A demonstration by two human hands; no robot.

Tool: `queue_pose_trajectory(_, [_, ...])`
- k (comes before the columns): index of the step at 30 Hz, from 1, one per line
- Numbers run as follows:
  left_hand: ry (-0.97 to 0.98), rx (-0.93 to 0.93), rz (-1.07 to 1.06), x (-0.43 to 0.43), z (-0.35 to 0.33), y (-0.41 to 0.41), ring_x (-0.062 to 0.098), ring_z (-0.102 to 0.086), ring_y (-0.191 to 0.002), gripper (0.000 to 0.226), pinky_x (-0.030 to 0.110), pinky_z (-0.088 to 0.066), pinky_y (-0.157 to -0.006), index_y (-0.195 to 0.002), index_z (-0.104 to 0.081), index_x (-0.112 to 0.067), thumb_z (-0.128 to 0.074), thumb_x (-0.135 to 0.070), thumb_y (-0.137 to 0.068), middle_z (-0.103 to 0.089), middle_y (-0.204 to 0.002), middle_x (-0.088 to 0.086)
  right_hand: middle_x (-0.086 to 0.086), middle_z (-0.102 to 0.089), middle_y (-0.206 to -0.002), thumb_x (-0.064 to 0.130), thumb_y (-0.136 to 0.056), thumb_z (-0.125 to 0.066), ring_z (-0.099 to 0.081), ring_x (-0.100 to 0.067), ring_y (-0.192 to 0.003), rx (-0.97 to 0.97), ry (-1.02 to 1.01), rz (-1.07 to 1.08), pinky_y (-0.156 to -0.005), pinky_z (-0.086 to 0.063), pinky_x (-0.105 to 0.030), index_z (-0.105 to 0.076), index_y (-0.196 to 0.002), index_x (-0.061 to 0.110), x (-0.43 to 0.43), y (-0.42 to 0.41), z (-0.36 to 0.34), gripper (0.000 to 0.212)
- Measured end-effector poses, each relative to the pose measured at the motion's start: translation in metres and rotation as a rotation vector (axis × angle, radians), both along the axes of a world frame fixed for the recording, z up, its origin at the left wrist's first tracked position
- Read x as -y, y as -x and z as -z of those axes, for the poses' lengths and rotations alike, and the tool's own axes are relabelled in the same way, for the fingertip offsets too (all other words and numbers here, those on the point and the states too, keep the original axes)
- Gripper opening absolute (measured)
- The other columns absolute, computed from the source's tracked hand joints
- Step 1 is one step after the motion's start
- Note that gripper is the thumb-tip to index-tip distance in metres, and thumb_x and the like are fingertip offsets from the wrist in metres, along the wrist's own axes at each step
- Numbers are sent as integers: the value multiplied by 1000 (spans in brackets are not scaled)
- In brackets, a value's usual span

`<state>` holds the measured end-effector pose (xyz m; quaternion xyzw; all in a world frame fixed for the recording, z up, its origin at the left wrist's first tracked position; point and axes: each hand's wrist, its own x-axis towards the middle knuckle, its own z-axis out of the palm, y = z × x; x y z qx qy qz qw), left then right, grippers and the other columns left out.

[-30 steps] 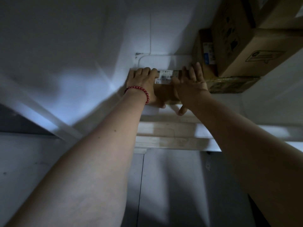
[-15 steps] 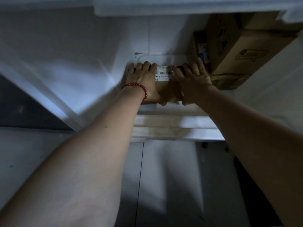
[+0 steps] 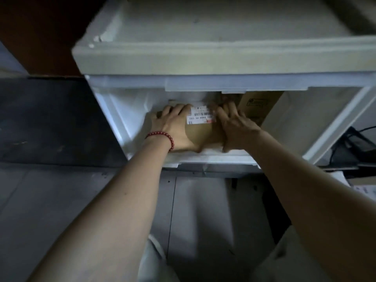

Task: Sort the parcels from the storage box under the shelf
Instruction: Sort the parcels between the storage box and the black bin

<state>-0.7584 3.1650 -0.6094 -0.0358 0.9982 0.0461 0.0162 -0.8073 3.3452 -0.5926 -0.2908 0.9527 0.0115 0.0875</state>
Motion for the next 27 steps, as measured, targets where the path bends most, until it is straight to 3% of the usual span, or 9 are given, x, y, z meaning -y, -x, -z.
queue_pose_trajectory(4, [-55,-123,47,-20,-30,-36,19,-23,-133,128,47,-28,-107,-147,-18,-30,-71,-78,-40,-27,-148,-9,-17,-2,-153,19,-58,-89,-30,-48,-131,-27,186,48,-104,-39,-52,-2,-152,25,-30,-38,-17,128])
queue_pose_trajectory(9, [-59,-178,116,-39,-49,-86,16,-23,-132,119,49,-29,-105,-146,-18,-35,-65,-79,-45,-27,-146,-12,-21,3,-154,17,-56,-91,-18,-47,-139,-8,310,79,-112,-29,-51,5,-152,25,-50,-84,-29,136])
queue_pose_trajectory(12, [-67,-201,141,-43,-54,-111,15,-19,-135,115,51,-28,-107,-146,-17,-37,-66,-77,-50,-19,-149,-12,-24,6,-153,20,-56,-92,-11,-46,-142,9,339,82,-115,-24,-49,9,-152,14,-58,-104,-34,139])
queue_pose_trajectory(15, [-126,-279,133,-40,-58,-127,19,-9,-142,115,52,-23,-110,-147,-20,-35,-68,-74,-51,-6,-155,-8,-23,1,-153,18,-53,-93,-7,-39,-145,28,460,89,-118,-18,-38,8,-151,8,-65,-113,-40,141])
queue_pose_trajectory(18, [-214,-390,97,-38,-59,-154,25,-4,-143,117,48,-22,-114,-145,-29,-28,-73,-72,-47,-1,-155,-5,-20,-9,-152,19,-50,-94,-12,-33,-145,73,536,86,-117,-16,-33,5,-152,10,-70,-133,-47,142])
queue_pose_trajectory(21, [-261,-363,10,-31,-54,-169,26,0,-142,127,47,-19,-115,-145,-26,-26,-75,-73,-39,1,-152,-6,-17,-14,-150,23,-50,-94,-18,-31,-142,110,555,73,-118,-18,-34,4,-153,13,-68,-143,-48,143])
queue_pose_trajectory(27, [-273,-331,-41,-12,-45,-181,20,-12,-133,136,31,-20,-114,-146,-20,-16,-83,-60,-33,-24,-139,5,-9,-12,-147,19,-57,-91,-33,-29,-133,147,531,29,-107,-32,-33,8,-152,21,-59,-150,-47,138])
